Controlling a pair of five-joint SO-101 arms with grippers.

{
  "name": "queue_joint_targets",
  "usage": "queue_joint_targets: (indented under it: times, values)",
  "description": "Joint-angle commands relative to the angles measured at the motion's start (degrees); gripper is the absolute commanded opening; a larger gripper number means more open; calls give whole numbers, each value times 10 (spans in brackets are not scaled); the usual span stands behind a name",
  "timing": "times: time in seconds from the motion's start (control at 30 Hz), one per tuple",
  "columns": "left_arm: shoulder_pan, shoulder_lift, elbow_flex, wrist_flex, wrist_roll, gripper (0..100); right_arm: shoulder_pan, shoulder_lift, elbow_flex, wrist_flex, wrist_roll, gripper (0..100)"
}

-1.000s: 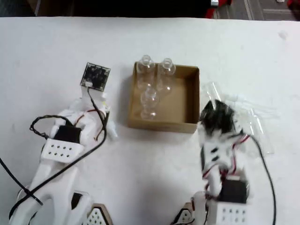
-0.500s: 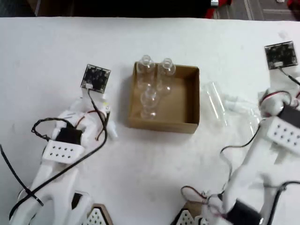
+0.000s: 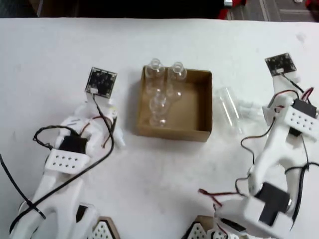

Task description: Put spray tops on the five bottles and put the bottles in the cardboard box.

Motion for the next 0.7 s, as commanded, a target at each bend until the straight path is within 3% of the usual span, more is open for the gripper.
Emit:
queue_joint_targets:
  times: [0.0, 0.67]
  values:
    - [6, -19, -2, -16, -6, 25, -15, 58, -69, -10, 10, 173]
    - [8, -19, 19, -54, -39, 24, -27, 204, -125, 1, 12, 170]
